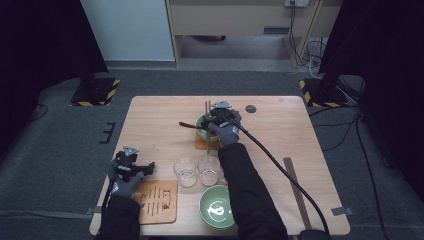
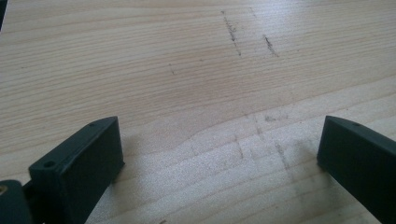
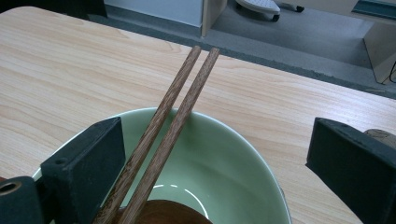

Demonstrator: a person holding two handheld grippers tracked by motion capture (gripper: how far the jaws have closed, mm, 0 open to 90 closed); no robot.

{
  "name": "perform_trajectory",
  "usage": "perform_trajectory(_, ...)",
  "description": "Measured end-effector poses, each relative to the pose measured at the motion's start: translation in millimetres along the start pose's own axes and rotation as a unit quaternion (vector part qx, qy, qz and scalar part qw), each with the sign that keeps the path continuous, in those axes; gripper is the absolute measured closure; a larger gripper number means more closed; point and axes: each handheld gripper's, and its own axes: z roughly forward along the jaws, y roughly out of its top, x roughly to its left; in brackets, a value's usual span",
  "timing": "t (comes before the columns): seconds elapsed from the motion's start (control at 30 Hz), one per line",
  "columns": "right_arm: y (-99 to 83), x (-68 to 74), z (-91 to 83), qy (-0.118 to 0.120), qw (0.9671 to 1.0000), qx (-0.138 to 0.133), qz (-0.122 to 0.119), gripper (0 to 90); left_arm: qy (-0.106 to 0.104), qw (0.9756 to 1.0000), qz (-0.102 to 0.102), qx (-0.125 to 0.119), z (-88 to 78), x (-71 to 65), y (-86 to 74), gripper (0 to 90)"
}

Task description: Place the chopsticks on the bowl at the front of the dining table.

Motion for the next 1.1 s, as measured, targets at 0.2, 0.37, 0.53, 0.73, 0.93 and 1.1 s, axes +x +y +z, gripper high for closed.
perform_trajectory(0.2, -0.4, -0.4, 0.7, -0.004, 1.0000, 0.001, 0.000, 4.3, 0.000, 1.0000, 0.000, 0.000, 0.0, 0.0, 0.0, 0.0)
perform_trajectory(0.37, 0.2, -0.8, 0.1, -0.007, 1.0000, 0.000, 0.000, 4.3, 0.000, 1.0000, 0.000, 0.000, 0.0, 0.0, 0.0, 0.0)
perform_trajectory(0.53, 0.5, -1.2, -0.1, -0.009, 1.0000, 0.000, 0.002, 4.2, 0.000, 1.0000, 0.000, 0.000, 0.0, 0.0, 0.0, 0.0)
perform_trajectory(0.73, -0.3, -2.1, 0.4, -0.010, 0.9999, 0.003, 0.000, 4.0, 0.000, 1.0000, 0.000, 0.000, 0.0, 0.0, 0.0, 0.0)
perform_trajectory(0.93, -0.1, -2.0, 0.3, -0.011, 0.9999, 0.002, 0.001, 4.0, 0.000, 1.0000, 0.000, 0.000, 0.0, 0.0, 0.0, 0.0)
perform_trajectory(1.1, 0.0, -2.2, 0.3, -0.012, 0.9999, 0.000, 0.002, 4.0, 0.000, 1.0000, 0.000, 0.000, 0.0, 0.0, 0.0, 0.0)
